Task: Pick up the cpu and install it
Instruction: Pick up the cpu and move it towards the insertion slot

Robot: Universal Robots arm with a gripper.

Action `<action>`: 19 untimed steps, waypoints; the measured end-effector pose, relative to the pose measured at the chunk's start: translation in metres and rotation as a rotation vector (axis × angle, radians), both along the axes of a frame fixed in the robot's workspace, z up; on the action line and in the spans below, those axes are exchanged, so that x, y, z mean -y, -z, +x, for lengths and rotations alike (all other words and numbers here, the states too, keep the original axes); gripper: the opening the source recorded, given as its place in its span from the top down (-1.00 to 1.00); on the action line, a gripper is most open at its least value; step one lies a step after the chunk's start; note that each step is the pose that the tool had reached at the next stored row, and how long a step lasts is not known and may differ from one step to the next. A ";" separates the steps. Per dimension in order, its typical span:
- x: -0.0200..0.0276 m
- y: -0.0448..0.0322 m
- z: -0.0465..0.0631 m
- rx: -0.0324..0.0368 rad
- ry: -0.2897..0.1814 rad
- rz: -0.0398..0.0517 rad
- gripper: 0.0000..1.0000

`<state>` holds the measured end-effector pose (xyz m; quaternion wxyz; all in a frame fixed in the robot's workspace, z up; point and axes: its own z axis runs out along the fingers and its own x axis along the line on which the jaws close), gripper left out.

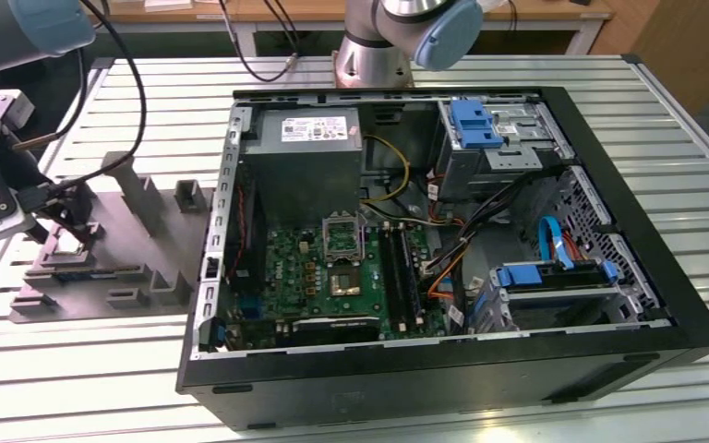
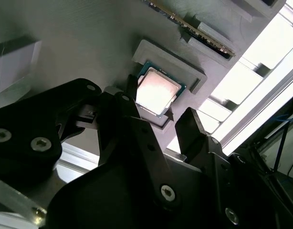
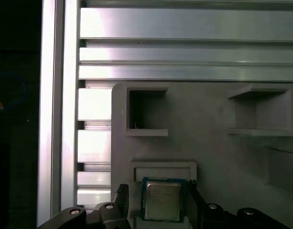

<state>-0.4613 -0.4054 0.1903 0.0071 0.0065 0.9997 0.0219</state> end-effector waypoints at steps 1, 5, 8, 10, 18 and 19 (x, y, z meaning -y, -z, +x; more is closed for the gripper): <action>0.0002 0.0005 0.000 0.0001 0.001 0.0001 -0.18; 0.0007 0.0017 0.000 0.0000 0.003 -0.0002 -0.18; 0.0008 0.0022 0.001 0.0000 0.005 -0.0031 -0.18; 0.0009 0.0026 0.001 0.0001 0.006 -0.0045 -0.18; 0.0014 0.0048 0.000 0.0001 0.007 -0.0047 -0.18; 0.0014 0.0051 0.000 0.0002 0.008 -0.0047 -0.18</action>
